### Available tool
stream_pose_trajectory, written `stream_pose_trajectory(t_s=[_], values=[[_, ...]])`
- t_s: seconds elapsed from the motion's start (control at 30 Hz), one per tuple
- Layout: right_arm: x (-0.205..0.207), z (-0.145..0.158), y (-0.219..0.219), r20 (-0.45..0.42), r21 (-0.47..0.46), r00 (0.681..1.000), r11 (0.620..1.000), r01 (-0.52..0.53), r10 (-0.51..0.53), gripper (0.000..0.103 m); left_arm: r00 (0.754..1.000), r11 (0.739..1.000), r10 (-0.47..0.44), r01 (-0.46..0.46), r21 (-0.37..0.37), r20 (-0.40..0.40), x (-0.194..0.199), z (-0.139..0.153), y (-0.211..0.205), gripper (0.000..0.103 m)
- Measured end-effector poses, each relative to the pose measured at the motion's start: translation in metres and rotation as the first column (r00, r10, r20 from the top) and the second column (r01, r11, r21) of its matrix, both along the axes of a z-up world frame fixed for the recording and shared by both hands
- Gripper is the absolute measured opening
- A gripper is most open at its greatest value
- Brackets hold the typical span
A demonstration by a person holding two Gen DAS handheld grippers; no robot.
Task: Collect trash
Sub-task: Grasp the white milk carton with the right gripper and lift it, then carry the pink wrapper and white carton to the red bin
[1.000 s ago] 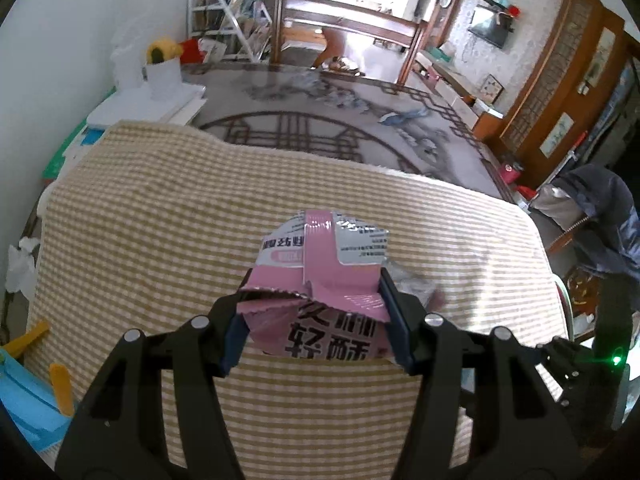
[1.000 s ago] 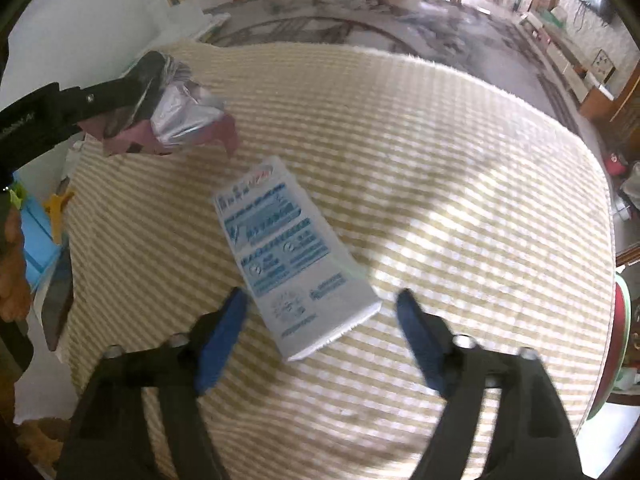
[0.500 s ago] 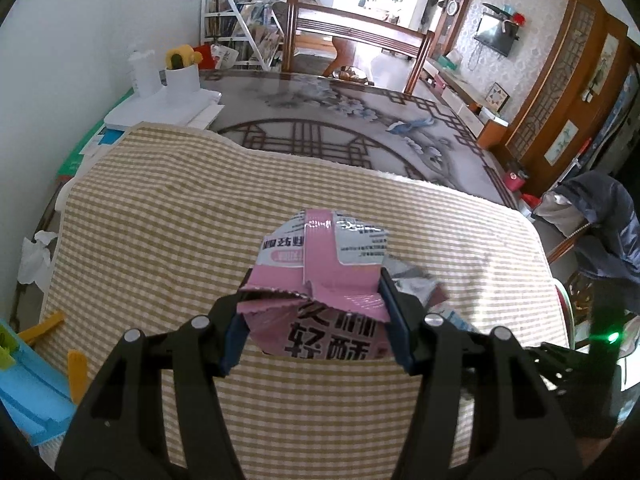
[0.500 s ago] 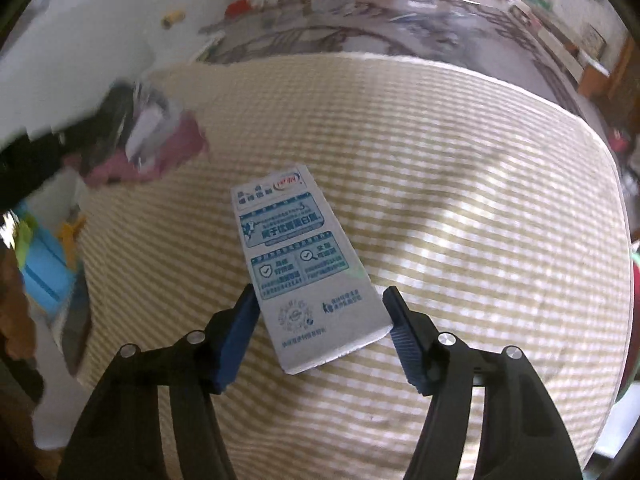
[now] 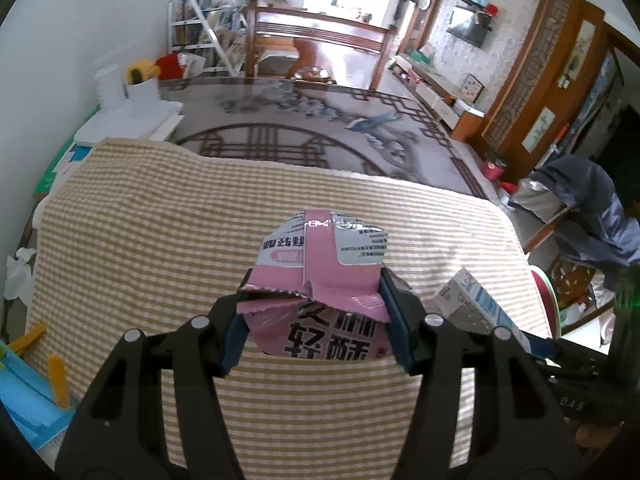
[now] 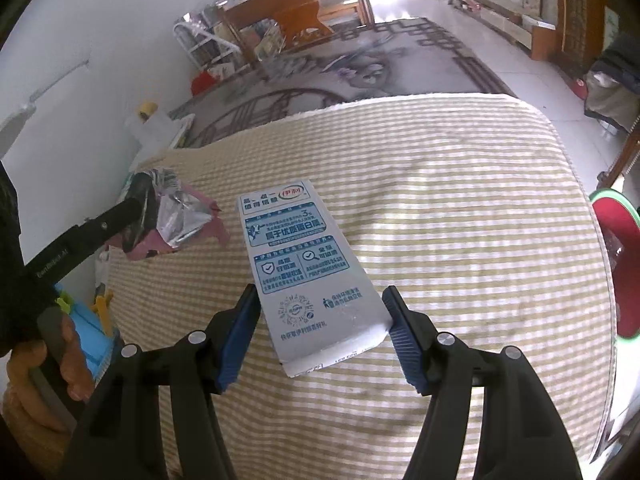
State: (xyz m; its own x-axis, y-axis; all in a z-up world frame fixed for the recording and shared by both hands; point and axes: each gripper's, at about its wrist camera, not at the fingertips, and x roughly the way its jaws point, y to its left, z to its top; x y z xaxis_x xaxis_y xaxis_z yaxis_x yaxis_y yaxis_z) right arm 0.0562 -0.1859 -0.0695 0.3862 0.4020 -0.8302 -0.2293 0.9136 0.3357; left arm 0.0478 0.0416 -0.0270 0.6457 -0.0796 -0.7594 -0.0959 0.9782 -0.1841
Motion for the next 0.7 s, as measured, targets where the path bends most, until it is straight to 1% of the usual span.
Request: stream_pose_trajectory(t_s=[0.13, 0.37, 0.57, 0.67, 0.7], values=[[-0.004, 0.0, -0.01, 0.0, 0.008, 1.0, 1.0, 0.021, -0.021, 0.061, 0.999, 0.999, -0.04, 0.04, 0.004, -0.004, 0.001, 0.0, -0.016, 0.055], [-0.01, -0.001, -0.034, -0.003, 0.03, 0.998, 0.998, 0.063, -0.063, 0.057, 0.995, 0.995, -0.099, 0.099, 0.018, -0.016, 0.003, -0.001, -0.045, 0.055], [-0.013, -0.006, -0.051, -0.028, 0.055, 0.997, 0.996, 0.073, -0.072, 0.056, 0.993, 0.993, -0.113, 0.114, 0.024, -0.021, 0.005, -0.002, -0.062, 0.055], [-0.013, 0.0, -0.057, -0.003, 0.043, 0.997, 0.996, 0.081, -0.081, 0.056, 0.993, 0.993, -0.114, 0.115, 0.03, -0.023, 0.004, -0.001, -0.068, 0.055], [-0.013, 0.004, -0.062, 0.009, 0.053, 0.996, 0.995, 0.086, -0.087, 0.056, 0.993, 0.993, -0.116, 0.117, 0.033, -0.023, 0.004, 0.0, -0.072, 0.055]])
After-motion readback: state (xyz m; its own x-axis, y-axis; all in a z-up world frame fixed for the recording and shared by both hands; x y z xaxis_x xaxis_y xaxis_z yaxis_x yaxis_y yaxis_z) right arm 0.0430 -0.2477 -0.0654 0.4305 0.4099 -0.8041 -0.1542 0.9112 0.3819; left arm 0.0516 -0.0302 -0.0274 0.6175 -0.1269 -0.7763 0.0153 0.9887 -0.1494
